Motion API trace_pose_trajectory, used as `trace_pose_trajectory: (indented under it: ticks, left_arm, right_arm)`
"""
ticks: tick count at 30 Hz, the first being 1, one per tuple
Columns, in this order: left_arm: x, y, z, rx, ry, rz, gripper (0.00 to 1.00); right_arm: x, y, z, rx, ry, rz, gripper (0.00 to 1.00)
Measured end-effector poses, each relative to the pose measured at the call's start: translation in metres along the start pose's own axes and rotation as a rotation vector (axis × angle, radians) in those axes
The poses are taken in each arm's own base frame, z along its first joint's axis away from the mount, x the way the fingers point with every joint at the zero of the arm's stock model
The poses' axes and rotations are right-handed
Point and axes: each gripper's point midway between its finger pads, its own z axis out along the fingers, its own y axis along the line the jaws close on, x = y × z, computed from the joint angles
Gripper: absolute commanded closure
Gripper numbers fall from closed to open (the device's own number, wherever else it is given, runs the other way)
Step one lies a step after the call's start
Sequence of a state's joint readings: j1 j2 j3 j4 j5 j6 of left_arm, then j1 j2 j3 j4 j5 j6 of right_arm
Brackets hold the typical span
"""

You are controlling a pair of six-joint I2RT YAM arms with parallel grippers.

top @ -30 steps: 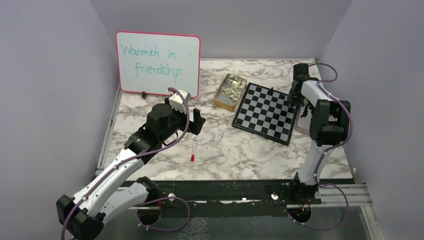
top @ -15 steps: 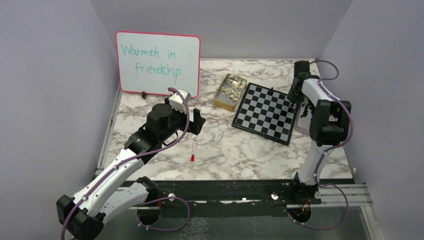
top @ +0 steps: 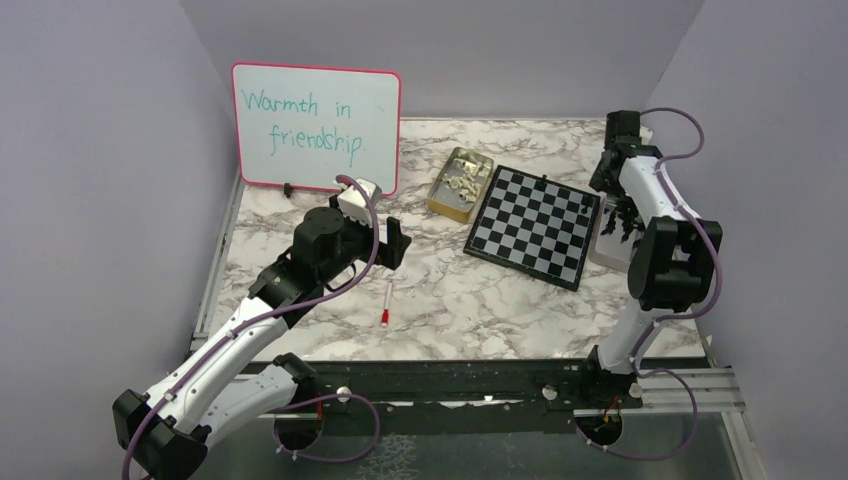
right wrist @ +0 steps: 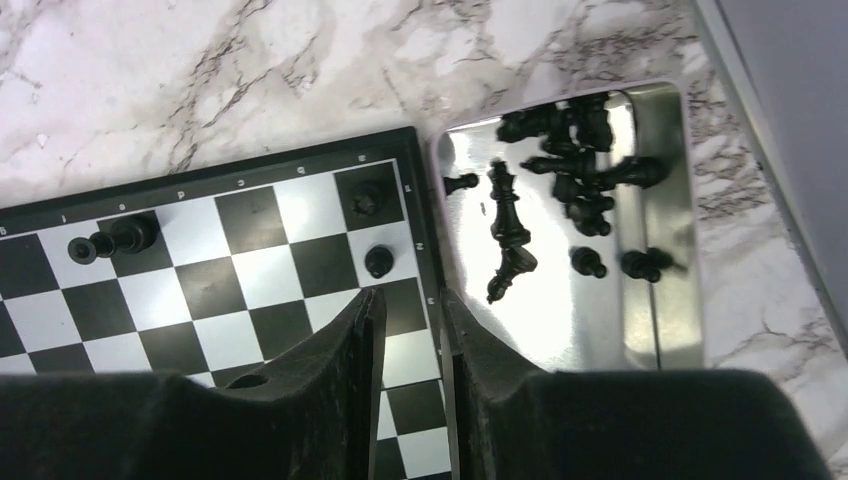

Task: Set up the chess pieces on the board
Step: Place the chess piece on the chessboard, then pick up the chess piece from the storage box.

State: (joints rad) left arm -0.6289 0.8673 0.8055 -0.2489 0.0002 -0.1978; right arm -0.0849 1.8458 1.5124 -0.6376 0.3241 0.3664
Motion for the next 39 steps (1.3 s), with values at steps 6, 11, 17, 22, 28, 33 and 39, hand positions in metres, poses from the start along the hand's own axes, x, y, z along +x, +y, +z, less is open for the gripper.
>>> trace_pose_trajectory:
  ticks: [6, 11, 17, 22, 28, 33, 39]
  left_arm:
    - [0.004, 0.001, 0.004, -0.003, 0.016, 0.0, 0.01]
    - [0.007, 0.002, 0.005, -0.007, 0.024, 0.0, 0.01]
    - [0.01, 0.004, 0.007, -0.016, 0.035, 0.001, 0.01]
    - [0.015, 0.005, 0.011, -0.021, 0.055, 0.0, 0.01]
    - [0.016, 0.005, 0.012, -0.021, 0.057, 0.0, 0.01]
    - [0.016, 0.005, 0.012, -0.021, 0.057, 0.001, 0.01]
    - [0.016, 0.005, 0.012, -0.022, 0.057, 0.001, 0.01]
  right_arm:
    - [-0.006, -0.032, -0.01, 0.035, -0.019, 0.058, 0.69]
    - [0.002, -0.062, -0.006, 0.078, -0.001, 0.11, 0.69]
    - [0.013, -0.083, 0.001, 0.108, 0.019, 0.165, 0.69]
    - [0.024, -0.094, 0.01, 0.122, 0.03, 0.201, 0.68]
    - [0.04, -0.105, 0.018, 0.113, 0.057, 0.25, 0.67]
    - [0.039, -0.102, 0.023, 0.088, 0.044, 0.282, 0.65]
    - [0.037, -0.098, 0.027, 0.061, 0.025, 0.297, 0.62]
